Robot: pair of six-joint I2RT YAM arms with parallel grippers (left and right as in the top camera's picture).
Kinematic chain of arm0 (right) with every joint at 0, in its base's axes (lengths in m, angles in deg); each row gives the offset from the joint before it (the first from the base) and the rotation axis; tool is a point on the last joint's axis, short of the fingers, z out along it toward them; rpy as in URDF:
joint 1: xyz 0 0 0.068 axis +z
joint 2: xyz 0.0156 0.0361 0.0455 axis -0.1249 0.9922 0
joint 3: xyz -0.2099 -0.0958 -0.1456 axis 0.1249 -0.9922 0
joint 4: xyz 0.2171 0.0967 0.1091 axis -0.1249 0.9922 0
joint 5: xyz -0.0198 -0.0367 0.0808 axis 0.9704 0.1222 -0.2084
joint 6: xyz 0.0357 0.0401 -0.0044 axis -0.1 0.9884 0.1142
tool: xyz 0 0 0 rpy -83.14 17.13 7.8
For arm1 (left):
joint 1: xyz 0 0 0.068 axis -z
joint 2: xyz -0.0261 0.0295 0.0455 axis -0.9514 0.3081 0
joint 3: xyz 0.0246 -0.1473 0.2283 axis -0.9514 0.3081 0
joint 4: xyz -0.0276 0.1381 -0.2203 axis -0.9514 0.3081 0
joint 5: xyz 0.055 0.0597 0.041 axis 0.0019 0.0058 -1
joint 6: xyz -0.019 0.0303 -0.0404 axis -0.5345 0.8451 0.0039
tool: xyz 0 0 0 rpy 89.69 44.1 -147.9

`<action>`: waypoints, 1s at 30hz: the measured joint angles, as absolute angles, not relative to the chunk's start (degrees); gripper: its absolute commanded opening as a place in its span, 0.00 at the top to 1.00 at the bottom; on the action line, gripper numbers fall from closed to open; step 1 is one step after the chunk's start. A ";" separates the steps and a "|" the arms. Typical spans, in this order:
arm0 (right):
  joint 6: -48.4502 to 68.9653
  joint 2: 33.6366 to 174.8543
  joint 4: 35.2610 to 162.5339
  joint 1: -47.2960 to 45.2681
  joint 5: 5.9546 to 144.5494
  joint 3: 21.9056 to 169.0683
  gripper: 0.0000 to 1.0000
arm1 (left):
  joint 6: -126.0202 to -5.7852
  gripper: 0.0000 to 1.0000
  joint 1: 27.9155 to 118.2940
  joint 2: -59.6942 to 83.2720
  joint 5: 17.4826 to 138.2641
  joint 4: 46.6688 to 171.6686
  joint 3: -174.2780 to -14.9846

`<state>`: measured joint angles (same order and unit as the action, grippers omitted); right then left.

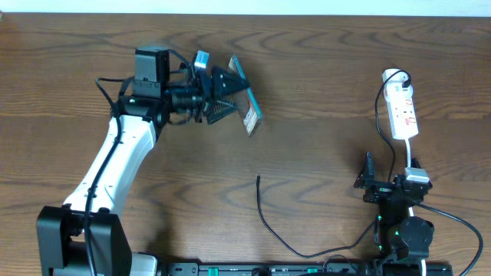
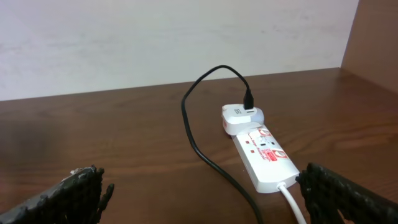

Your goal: Plug charger to phone and switch on socket

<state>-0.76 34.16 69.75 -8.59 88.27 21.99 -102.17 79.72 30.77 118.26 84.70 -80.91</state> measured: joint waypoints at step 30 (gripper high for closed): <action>-0.76 34.16 69.75 -8.59 88.27 21.99 0.01 | -152.73 0.93 75.85 30.77 133.98 65.55 -80.88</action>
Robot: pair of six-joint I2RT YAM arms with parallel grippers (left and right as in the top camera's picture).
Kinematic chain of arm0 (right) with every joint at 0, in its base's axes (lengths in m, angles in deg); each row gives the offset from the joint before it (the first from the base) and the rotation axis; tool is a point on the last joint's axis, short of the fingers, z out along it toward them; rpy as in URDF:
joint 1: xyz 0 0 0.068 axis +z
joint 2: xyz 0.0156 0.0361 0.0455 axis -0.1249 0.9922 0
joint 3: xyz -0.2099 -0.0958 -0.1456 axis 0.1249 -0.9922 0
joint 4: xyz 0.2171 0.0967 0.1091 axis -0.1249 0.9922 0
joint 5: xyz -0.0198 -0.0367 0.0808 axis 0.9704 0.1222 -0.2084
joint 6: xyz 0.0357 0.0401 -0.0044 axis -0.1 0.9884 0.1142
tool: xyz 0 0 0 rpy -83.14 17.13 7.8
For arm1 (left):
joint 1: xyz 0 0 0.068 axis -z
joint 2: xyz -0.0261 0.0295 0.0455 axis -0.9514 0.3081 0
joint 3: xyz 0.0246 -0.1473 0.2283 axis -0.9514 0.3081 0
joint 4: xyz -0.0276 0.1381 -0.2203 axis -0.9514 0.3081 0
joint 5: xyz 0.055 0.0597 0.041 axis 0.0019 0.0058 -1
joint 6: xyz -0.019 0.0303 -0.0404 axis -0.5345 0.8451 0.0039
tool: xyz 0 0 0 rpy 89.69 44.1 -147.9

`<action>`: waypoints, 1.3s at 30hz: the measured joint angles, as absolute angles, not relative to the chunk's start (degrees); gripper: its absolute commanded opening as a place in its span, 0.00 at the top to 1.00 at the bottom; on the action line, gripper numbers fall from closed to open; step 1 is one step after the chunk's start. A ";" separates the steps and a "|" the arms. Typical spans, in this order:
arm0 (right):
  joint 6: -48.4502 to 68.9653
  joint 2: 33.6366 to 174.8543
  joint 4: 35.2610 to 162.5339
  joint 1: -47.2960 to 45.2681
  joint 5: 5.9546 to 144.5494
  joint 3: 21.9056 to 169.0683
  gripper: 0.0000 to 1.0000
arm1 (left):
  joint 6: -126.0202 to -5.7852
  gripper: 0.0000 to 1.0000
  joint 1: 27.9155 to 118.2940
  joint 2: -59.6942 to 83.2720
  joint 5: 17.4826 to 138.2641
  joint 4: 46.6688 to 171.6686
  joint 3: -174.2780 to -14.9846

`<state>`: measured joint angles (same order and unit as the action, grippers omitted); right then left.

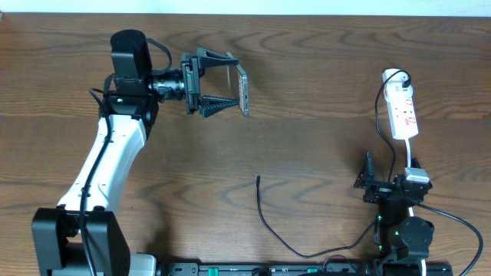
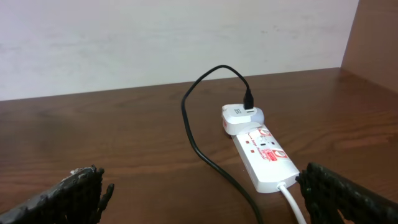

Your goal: Plug charger to phone and switch on socket

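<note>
My left gripper (image 1: 238, 89) is at the far left of the table, shut on the phone (image 1: 243, 89), which it holds off the table, edge-on to the overhead camera. A white power strip (image 1: 403, 112) (image 2: 264, 155) lies at the far right with a white charger adapter (image 1: 393, 77) (image 2: 241, 118) plugged into its far end. The adapter's black cable (image 1: 270, 227) (image 2: 198, 144) trails toward the near edge, and its loose plug end (image 1: 258, 179) lies mid-table. My right gripper (image 1: 385, 186) (image 2: 205, 199) sits open near the front right, short of the strip, holding nothing.
The strip's white lead (image 2: 293, 202) runs back under my right wrist. A pale wall (image 2: 174, 43) stands behind the table's far edge. The left arm's white link (image 1: 107, 161) stretches diagonally over the left side of the wooden table (image 1: 322, 153).
My left gripper has moved back and a little left with the phone. The phone, tilted before, now stands squarer and edge-on. The right arm, strip and cable have not moved.
</note>
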<state>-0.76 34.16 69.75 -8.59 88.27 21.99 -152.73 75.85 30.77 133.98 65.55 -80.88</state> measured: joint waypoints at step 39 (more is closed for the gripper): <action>-0.76 34.16 69.75 -8.59 88.27 21.99 0.01 | -158.67 0.93 75.85 30.77 137.41 65.53 -80.88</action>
